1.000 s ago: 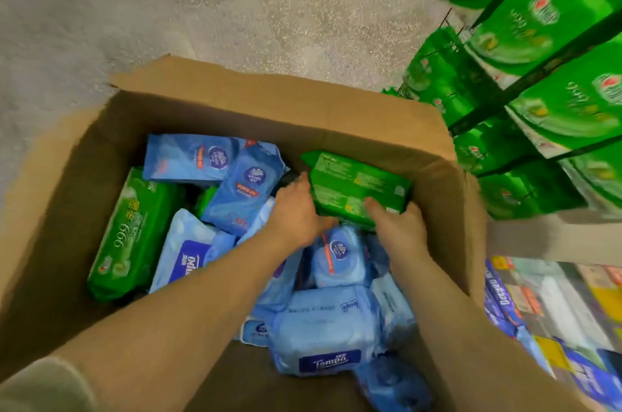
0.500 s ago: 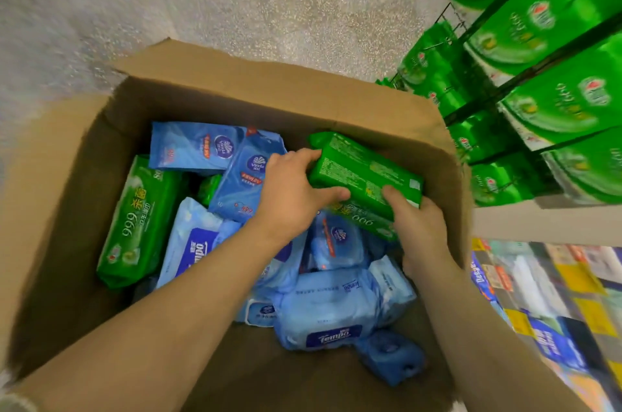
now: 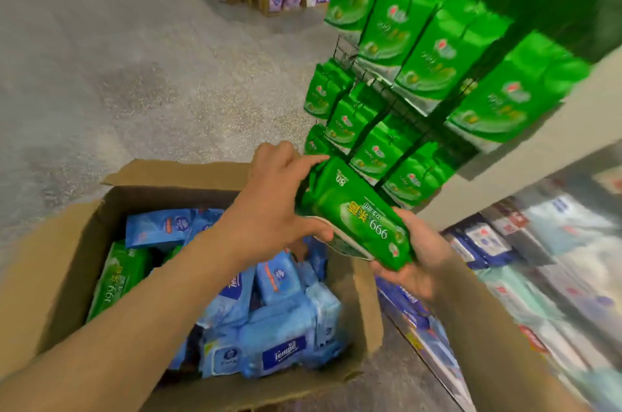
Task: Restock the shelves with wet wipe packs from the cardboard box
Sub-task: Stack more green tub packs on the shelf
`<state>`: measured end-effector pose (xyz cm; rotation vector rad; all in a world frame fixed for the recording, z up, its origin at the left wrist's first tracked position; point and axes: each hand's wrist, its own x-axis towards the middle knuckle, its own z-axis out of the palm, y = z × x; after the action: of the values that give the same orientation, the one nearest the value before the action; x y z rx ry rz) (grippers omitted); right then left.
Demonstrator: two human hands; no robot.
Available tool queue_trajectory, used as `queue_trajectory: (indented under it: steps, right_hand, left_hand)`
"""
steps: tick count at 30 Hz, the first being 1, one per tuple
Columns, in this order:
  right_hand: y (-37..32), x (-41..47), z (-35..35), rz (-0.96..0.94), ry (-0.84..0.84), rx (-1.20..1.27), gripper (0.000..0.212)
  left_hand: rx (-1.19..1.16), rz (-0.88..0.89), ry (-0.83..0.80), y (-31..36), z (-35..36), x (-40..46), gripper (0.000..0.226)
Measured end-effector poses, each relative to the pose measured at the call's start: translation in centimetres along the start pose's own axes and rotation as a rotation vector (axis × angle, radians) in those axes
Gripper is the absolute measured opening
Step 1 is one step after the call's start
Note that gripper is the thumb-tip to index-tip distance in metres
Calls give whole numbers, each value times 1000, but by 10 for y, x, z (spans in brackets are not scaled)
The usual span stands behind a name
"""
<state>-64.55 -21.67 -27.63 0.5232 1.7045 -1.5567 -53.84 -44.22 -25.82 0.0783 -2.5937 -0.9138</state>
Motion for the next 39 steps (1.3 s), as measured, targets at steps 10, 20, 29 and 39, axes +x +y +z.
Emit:
queue_trajectory:
  steps: [10,20,29,39]
  right_hand:
    - [3,-155,-183,-315,150,126,37]
    - [87,-292,-355,-824,650,225,47]
    - [129,-322,-470,-1014,689,289,36]
    - [128,-297,-593,-855,856,445,53]
  left_hand:
    - [-319,230,-48,200,30,5,87]
    - [-770,-85,-179,401,143,-37,78]
    - [-1126,-447,-555,520,227,-58,48]
    - [-1023,-283,-737,607,341,-6,38]
